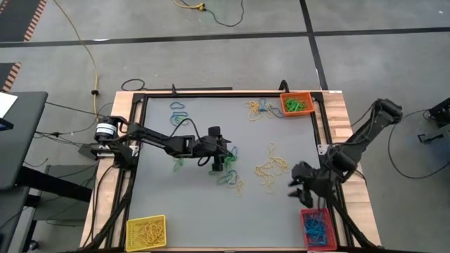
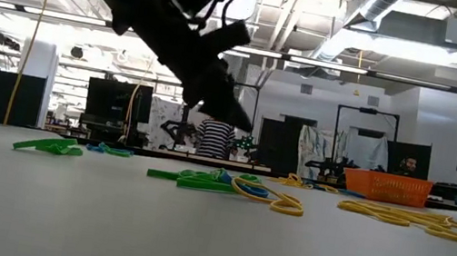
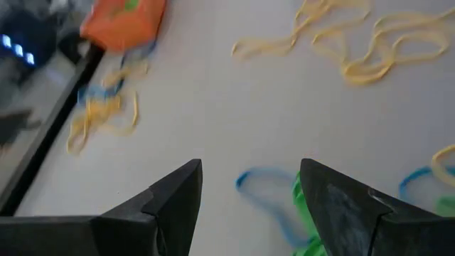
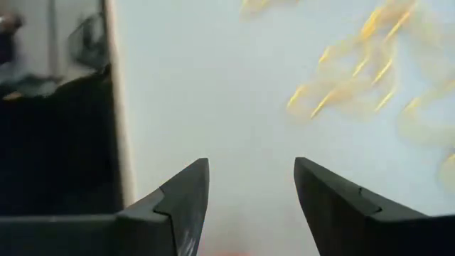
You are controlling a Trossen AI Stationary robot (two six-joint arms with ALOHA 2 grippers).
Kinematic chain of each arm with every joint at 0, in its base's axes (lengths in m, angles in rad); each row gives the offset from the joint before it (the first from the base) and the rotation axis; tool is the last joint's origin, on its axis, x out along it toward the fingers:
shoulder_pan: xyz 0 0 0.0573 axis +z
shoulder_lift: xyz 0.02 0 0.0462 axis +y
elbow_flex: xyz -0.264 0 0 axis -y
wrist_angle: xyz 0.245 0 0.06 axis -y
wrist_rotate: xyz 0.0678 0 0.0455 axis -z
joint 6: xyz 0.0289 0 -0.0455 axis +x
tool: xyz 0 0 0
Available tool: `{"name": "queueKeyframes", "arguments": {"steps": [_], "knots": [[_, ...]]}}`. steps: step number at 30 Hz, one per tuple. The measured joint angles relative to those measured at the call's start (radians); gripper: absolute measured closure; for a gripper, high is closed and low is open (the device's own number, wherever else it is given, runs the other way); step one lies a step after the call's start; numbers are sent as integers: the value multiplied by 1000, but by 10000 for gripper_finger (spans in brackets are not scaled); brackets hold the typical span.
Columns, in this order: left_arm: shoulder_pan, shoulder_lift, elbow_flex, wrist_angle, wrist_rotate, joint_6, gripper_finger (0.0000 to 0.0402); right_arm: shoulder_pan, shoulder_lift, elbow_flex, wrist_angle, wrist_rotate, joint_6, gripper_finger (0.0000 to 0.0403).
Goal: Sort rubber bands into baskets
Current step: Put the blue rubber band into the red bin
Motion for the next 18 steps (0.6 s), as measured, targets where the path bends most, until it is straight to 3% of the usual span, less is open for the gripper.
{"name": "queueKeyframes", "arguments": {"steps": [10, 18], "knots": [[47, 0, 0, -210, 29, -142, 173, -226, 132, 0, 178, 238, -491, 168], [92, -7, 0, -277, -95, -186, 173, -392, 311, 0, 374, 321, -673, 168]]}}
